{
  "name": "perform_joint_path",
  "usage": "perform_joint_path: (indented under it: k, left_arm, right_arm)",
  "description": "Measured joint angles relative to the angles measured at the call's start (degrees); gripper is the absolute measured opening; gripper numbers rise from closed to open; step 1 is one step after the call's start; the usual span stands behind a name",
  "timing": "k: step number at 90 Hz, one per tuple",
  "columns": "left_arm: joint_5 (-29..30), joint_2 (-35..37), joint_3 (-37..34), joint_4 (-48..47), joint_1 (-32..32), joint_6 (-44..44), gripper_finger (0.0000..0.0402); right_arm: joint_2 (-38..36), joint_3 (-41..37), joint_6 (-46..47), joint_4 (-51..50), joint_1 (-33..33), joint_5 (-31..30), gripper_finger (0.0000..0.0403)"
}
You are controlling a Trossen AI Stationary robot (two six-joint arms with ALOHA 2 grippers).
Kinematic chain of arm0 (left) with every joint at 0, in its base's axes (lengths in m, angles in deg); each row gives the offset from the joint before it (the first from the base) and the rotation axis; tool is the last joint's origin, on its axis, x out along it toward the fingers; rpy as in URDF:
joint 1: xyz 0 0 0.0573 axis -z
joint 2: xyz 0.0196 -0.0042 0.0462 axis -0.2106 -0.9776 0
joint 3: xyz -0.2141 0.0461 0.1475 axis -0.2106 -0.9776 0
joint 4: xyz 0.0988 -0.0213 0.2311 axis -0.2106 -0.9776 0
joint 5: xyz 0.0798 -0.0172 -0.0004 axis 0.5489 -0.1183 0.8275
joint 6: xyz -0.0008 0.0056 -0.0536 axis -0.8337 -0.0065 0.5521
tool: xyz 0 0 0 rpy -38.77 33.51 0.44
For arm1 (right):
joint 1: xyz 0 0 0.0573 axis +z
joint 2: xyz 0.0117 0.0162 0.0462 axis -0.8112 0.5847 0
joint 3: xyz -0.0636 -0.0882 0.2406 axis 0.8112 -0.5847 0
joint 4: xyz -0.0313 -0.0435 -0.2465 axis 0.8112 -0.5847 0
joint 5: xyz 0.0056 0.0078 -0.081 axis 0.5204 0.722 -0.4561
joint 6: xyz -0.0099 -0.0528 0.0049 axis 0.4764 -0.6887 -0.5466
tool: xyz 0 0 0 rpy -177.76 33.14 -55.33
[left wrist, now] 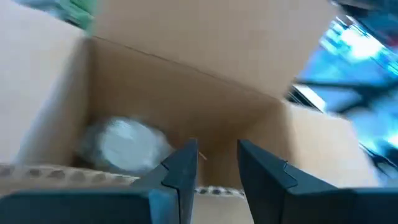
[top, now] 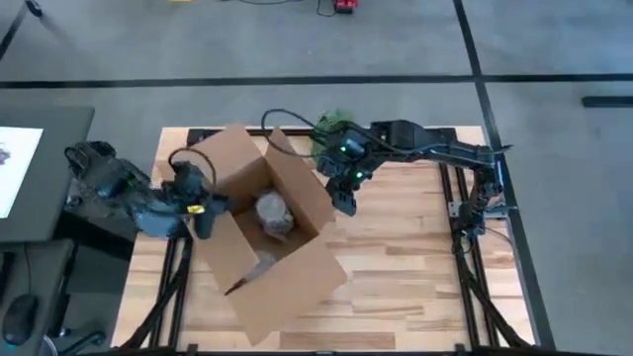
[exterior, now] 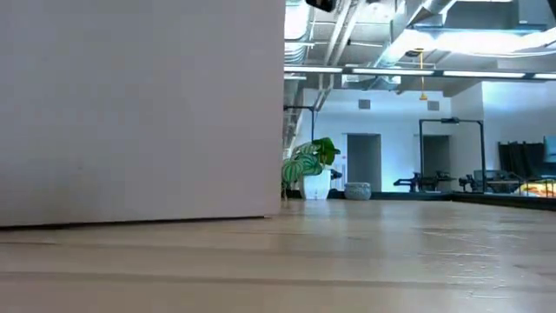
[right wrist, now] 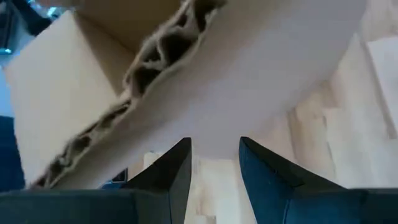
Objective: Wrap mug
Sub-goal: Close the box
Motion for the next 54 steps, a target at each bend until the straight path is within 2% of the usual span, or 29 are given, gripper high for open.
perform_joint_path:
  k: [12,27,42,54]
  left_arm:
    - [-10.73,-0.08,4.26,-0.19,0.69,-3.11,0.0094]
    - [-18.67,-0.15,6.14,-2.46,3.41,0.32,0.0094]
    - [-19.93,-0.02,8.7,-2.75,5.39,3.34,0.0094]
    - [-20.56,-0.63,7.85,-5.83,8.73,11.0,0.0092]
  right_arm:
    - [0.18,0.0,-0.01,2.19,1.18,-0.01,0.0122]
    - [0.18,-0.01,-0.01,4.59,1.64,0.01,0.0122]
    - [0.18,-0.02,-0.03,5.31,1.61,0.01,0.0122]
    - [1.46,-0.02,-0.41,6.64,1.61,1.21,0.0122]
